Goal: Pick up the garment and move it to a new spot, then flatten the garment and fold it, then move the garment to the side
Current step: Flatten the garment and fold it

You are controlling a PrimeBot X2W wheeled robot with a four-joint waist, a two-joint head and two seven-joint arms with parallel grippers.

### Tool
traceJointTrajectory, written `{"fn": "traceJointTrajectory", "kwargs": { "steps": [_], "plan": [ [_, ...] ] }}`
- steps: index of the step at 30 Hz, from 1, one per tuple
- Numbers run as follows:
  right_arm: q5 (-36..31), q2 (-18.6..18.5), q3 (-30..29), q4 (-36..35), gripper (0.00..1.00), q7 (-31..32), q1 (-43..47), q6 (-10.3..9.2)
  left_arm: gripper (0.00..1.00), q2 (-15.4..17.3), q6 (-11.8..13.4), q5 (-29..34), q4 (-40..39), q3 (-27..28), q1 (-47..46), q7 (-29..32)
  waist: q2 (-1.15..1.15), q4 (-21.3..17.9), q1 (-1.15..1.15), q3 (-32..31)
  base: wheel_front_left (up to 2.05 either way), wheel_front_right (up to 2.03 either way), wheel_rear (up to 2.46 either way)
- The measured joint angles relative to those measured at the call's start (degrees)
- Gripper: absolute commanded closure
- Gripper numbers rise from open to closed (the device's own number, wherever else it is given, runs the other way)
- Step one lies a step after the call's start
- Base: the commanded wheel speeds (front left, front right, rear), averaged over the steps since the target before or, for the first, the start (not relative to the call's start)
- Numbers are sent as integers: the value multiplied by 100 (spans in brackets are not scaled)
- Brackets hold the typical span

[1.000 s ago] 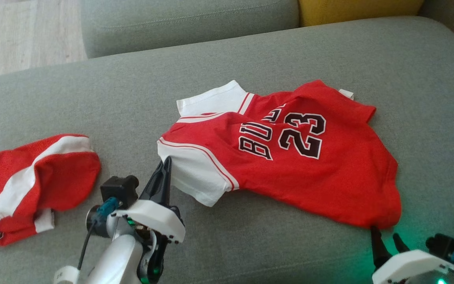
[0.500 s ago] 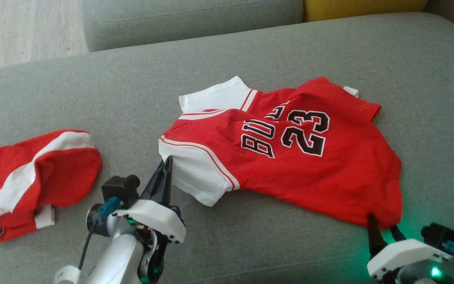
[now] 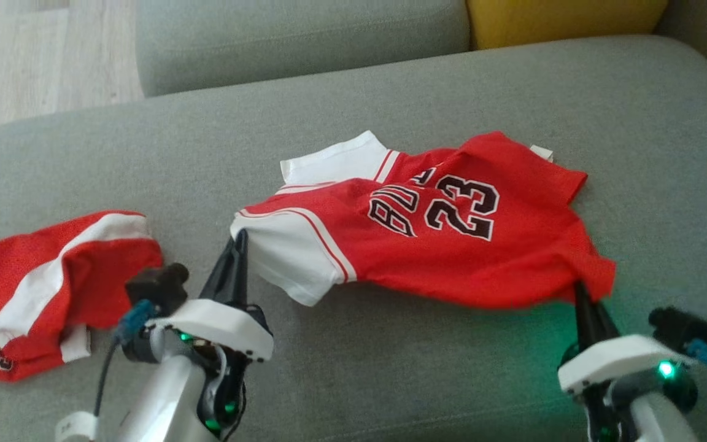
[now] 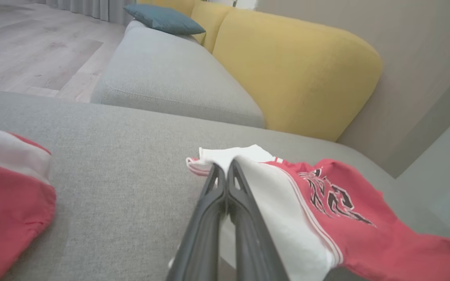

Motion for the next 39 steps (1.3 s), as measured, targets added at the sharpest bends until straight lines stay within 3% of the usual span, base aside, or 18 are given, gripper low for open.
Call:
{"fn": "traceJointTrajectory", "kwargs": {
  "steps": [8,14,22,26,29,33,36,39],
  "plan": [
    [-199,-20,137,-1893,100,218,-354,0,100,-12,-143,-749,-902,464,-118,311,0,-55,0,-237,0,0,0],
    [-225,-189,143,-3142,100,546,-1266,0,100,-11,-131,-1156,-2296,716,-888,671,0,-85,0,-416,0,0,0],
    [-466,-167,-78,-4298,100,1303,-1438,0,100,-44,489,-1615,-4231,816,-1074,1402,0,-71,0,-570,0,0,0],
    [-436,-120,-394,-4735,100,1827,-1413,0,100,-57,839,-1818,-4759,816,-1089,1766,0,-47,0,-497,0,0,0],
    [-160,-98,-646,-4660,100,2070,-1455,0,100,21,942,-1769,-4609,853,-1290,2001,0,-44,0,-375,0,0,0],
    [-11,-85,-910,-3838,100,2285,-2125,0,100,126,994,-1905,-3574,1007,-2120,2292,0,-44,0,-120,0,0,0],
    [-293,-89,-1022,-3020,100,2268,-3171,0,100,411,853,-1689,-2543,1074,-3020,2292,0,-41,0,197,0,0,0],
    [-460,-88,-1022,-1917,100,1962,-4440,0,100,608,497,-1439,-1501,1053,-4006,2114,0,-39,0,581,0,0,0]
  ]
}}
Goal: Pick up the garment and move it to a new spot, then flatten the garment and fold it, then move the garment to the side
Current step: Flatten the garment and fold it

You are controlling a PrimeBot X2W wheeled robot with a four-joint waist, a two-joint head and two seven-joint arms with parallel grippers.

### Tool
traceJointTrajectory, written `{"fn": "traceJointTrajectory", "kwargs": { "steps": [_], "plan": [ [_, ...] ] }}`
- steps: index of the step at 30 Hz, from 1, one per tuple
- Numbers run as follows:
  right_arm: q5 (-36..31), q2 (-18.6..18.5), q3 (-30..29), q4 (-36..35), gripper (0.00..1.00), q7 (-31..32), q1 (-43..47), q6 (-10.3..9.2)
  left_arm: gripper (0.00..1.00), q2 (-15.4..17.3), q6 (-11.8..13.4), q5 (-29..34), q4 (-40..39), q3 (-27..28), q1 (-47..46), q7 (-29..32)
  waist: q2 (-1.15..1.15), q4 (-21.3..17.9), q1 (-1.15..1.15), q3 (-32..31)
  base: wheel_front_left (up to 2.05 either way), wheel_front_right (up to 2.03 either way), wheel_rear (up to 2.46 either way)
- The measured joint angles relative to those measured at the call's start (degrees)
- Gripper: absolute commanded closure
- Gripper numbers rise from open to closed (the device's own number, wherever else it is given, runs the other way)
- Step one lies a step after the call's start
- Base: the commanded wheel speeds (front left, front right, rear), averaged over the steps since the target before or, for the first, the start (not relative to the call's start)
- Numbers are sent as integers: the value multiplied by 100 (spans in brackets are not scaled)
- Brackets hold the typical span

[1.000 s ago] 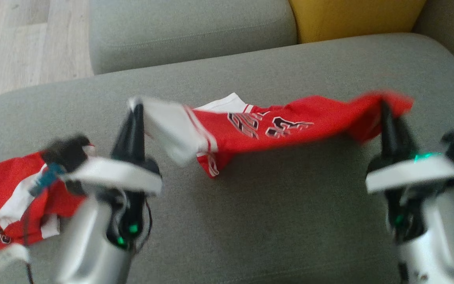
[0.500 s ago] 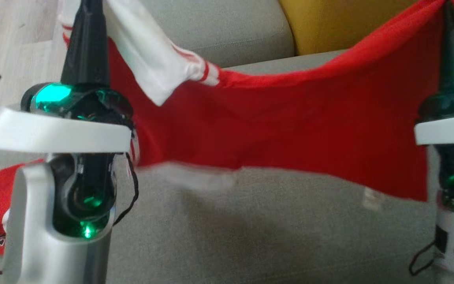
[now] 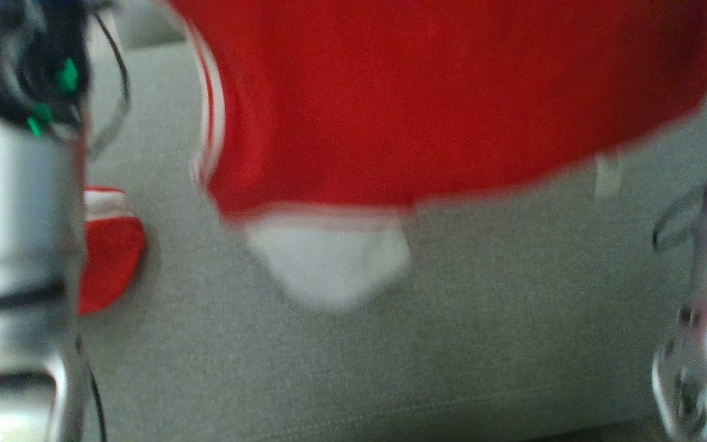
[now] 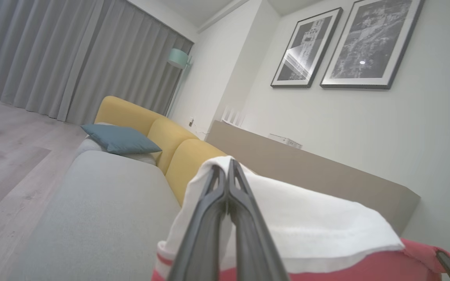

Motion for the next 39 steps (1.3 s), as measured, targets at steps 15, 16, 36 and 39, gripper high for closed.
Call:
{"fn": "traceJointTrajectory", "kwargs": {
  "steps": [15,16,36,39],
  "plan": [
    [-383,-125,-35,3612,100,-2323,-2817,0,100,-237,-925,345,2683,-31,-2468,-1600,0,363,1,1145,0,0,0],
    [-286,-132,81,3768,100,-2320,-2758,0,100,-255,-967,343,2787,-63,-2396,-1639,0,394,1,1169,0,0,0],
    [1072,-1246,2059,4391,100,-283,248,0,100,286,-1303,-137,2403,-1901,1818,-970,0,613,0,509,0,0,0],
    [1202,-1430,2323,4127,100,-26,613,0,100,494,-1303,-288,2000,-2083,2264,-780,0,644,0,347,0,0,0]
  ]
}}
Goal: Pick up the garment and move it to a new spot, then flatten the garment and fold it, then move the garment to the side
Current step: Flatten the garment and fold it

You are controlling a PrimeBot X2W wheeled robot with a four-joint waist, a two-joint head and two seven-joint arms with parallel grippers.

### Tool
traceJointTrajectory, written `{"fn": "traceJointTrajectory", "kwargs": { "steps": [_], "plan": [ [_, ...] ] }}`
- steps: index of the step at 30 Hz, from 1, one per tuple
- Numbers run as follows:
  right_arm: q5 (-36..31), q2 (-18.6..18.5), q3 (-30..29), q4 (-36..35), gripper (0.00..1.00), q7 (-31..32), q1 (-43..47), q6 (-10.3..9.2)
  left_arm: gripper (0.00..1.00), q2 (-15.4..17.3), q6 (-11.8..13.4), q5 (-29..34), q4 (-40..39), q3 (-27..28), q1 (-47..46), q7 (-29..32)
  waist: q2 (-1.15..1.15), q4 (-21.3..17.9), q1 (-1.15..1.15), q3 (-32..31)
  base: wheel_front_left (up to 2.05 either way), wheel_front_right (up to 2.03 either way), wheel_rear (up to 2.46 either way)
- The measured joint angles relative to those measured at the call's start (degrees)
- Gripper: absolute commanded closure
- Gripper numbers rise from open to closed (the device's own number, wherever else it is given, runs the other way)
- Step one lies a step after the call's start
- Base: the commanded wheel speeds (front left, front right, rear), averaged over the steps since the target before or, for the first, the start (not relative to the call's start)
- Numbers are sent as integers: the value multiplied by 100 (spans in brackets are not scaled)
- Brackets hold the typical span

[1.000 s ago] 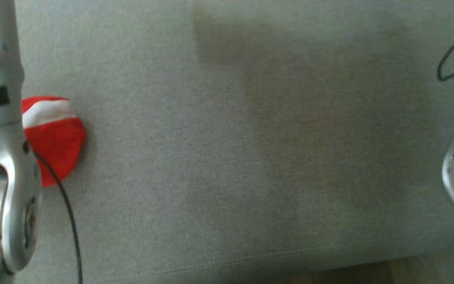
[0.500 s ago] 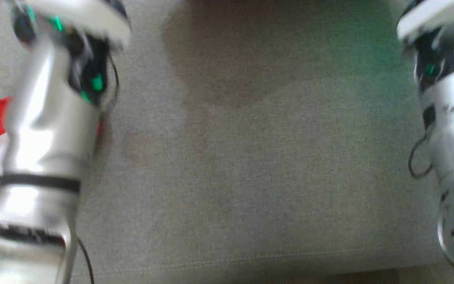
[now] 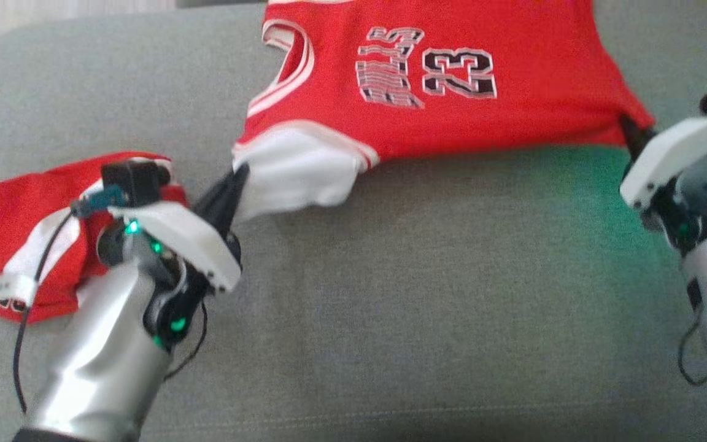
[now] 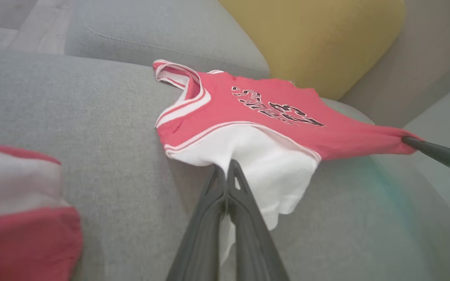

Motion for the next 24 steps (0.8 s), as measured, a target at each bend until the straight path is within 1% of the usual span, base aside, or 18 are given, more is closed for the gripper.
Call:
{"fn": "traceJointTrajectory", "kwargs": {
  "steps": [5,10,17,18,19,20,21,24],
  "plan": [
    [179,-232,322,-430,100,364,589,0,100,267,1,-93,-643,-177,534,265,0,12,0,-261,0,0,0],
    [298,-488,578,-846,100,738,1111,0,100,446,69,-257,-1218,-218,1049,561,0,-25,0,-534,0,0,0],
    [558,-797,817,-1441,100,1515,1864,0,100,668,256,-778,-2126,-361,1883,1227,0,-78,0,-964,0,0,0],
    [589,-853,850,-1529,100,1668,1968,0,100,717,276,-866,-2272,-365,2006,1336,0,-82,0,-1024,0,0,0],
    [638,-948,884,-1724,100,2005,2174,0,100,822,378,-1034,-2577,-381,2236,1570,0,-88,0,-1127,0,0,0],
    [669,-994,884,-1835,100,2159,2273,0,100,878,424,-1094,-2731,-385,2337,1656,0,-91,0,-1162,0,0,0],
    [669,-994,884,-1835,100,2159,2273,0,100,878,424,-1094,-2731,-385,2337,1656,0,-91,0,-1162,0,0,0],
    [753,-1056,755,-2145,100,2563,2482,0,100,980,557,-1224,-3114,-358,2493,1802,0,-95,0,-1196,0,0,0]
  ]
}}
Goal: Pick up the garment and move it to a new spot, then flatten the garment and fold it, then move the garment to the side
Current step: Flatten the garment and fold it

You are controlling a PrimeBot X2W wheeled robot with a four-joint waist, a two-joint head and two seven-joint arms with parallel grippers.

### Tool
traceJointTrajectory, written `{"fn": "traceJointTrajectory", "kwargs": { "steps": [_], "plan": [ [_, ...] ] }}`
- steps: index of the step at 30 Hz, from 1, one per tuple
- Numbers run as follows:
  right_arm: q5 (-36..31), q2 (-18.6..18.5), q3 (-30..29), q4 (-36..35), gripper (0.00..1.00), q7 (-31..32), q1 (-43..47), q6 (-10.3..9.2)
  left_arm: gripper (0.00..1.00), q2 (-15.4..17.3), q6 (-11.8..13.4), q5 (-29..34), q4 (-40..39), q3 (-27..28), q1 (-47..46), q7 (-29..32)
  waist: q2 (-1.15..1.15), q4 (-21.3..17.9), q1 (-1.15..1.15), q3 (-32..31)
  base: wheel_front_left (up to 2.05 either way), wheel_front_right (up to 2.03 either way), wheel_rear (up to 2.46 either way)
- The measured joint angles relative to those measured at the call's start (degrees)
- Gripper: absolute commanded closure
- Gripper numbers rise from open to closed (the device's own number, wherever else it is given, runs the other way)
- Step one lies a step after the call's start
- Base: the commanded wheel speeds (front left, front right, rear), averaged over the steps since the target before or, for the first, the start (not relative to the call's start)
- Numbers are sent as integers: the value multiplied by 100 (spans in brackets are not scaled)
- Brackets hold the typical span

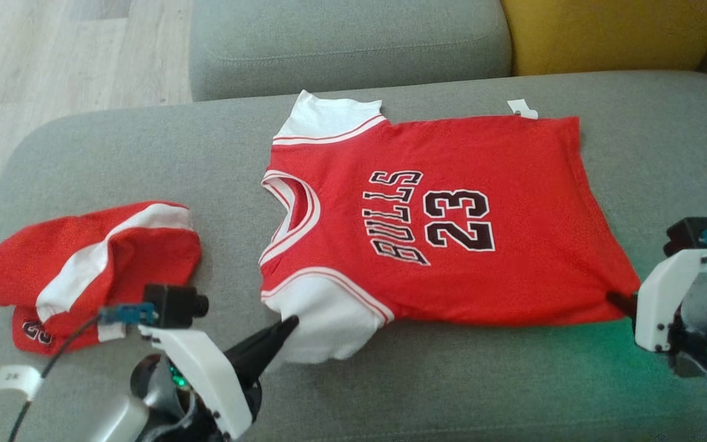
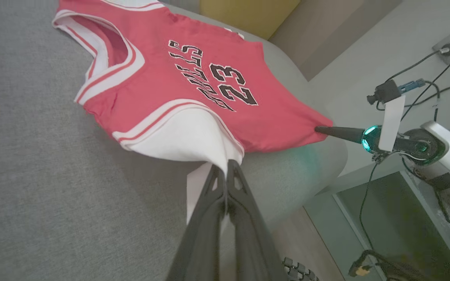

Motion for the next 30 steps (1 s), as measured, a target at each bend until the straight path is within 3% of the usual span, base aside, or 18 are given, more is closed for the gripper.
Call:
{"fn": "traceJointTrajectory", "kwargs": {
  "steps": [4,11,18,30],
  "plan": [
    [-58,0,-370,-341,100,274,39,0,100,10,200,-89,-255,201,-59,-2,0,-6,0,69,0,0,0],
    [-444,153,-955,-573,100,654,-177,0,100,15,232,-71,-205,365,-722,58,0,-23,0,419,0,0,0],
    [-950,456,-1196,-559,100,1032,-851,0,100,3,81,16,386,361,-1711,358,0,-48,0,907,0,0,0],
    [-1552,717,-1278,-5,100,1059,-1781,0,100,-188,-257,141,1753,216,-3002,603,0,-59,0,1672,0,0,0]
  ]
}}
